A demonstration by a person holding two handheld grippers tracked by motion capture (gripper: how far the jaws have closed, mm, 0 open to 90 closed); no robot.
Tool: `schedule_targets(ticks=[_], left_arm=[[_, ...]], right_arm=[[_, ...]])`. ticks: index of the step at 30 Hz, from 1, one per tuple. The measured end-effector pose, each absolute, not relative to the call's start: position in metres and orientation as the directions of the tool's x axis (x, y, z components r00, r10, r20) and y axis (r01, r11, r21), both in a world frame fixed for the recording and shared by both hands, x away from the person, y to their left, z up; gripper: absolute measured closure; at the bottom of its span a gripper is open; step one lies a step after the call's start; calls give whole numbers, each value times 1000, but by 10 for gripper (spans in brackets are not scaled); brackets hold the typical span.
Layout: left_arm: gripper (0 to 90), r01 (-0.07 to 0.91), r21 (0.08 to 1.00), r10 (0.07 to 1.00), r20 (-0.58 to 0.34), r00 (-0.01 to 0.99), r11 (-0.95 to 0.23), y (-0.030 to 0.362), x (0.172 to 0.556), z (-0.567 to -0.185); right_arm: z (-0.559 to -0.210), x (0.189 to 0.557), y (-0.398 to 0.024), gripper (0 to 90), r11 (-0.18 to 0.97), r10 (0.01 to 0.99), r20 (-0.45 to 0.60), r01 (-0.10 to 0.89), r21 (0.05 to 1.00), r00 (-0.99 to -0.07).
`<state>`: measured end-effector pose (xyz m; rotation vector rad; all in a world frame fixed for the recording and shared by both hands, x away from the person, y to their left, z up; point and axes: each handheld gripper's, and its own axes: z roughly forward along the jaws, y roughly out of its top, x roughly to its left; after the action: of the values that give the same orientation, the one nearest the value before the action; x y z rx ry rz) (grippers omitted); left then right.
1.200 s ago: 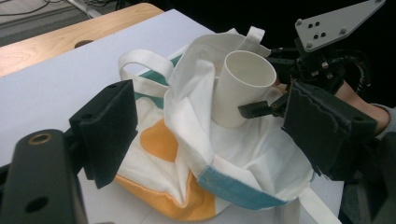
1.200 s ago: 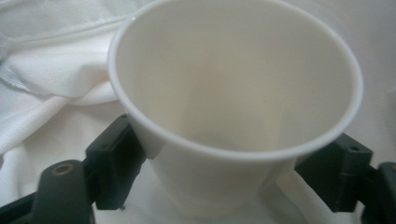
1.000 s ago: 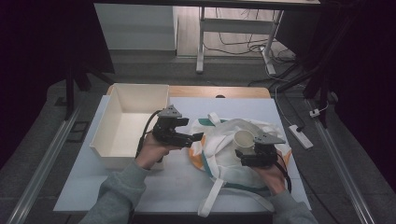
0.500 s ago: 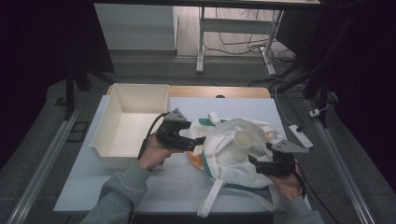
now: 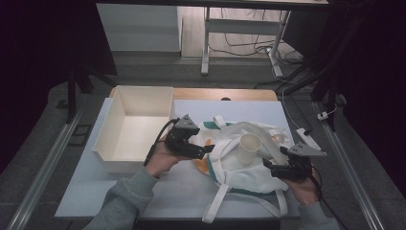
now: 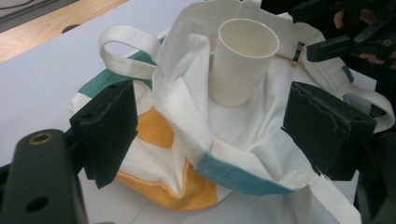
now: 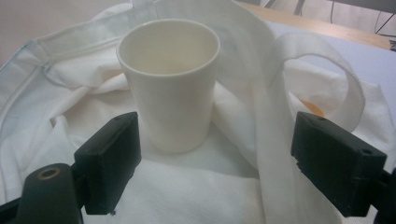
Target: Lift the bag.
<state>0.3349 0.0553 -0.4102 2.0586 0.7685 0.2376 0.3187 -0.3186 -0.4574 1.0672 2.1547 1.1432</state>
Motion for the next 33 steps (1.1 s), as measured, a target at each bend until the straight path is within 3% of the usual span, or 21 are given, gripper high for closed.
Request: schedule_targets(ticks=[18, 33], left_arm=[[183, 440, 751, 645, -24, 764, -493, 16, 336, -440], [261, 521, 689, 724, 8, 689, -504, 1, 349, -474]], right_arm=[[-457, 320, -323, 189, 372, 809, -66, 422, 827, -584], [-455, 320, -329, 195, 368, 817, -73, 419, 830, -572]])
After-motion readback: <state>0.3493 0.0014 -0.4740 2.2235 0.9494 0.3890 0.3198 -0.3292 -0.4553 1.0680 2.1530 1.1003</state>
